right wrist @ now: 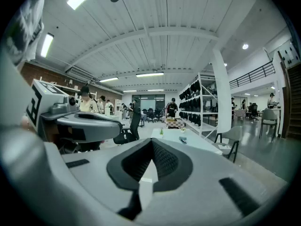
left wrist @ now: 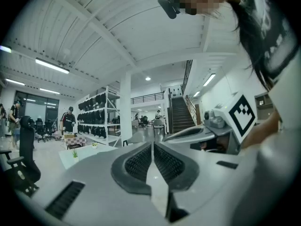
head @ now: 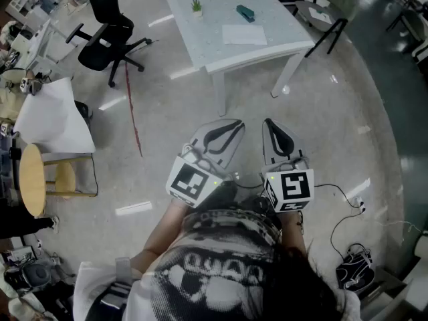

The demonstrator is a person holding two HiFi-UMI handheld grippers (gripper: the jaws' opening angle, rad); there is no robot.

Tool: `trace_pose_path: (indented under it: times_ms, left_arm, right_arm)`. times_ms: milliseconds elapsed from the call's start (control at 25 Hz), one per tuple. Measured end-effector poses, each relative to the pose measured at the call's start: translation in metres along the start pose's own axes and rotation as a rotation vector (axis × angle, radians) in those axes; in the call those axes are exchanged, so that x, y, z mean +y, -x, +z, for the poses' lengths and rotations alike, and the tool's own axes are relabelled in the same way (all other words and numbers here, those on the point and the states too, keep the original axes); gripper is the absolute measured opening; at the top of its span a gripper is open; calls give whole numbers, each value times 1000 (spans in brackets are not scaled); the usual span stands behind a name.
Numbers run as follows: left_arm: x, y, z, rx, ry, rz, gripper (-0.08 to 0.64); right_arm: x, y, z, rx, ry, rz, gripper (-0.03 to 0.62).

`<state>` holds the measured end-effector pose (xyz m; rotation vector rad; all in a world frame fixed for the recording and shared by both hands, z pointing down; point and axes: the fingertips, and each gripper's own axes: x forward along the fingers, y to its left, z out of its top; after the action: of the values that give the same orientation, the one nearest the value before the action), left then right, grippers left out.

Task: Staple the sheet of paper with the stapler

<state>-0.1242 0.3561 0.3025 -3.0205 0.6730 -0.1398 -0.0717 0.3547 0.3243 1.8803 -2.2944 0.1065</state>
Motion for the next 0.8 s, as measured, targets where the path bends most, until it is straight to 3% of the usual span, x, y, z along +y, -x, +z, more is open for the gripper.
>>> trace_pose_path:
  times_ms: [520,800]
  left_arm:
    - [28,9,-15,-4,5,-2,15]
    - [51,-5,-25,2,19,27,15]
  right_arm:
    - [-8,-9,-8,8,-45,-98,-3]
    - [-22,-31,-11,25,-57,-83,-3]
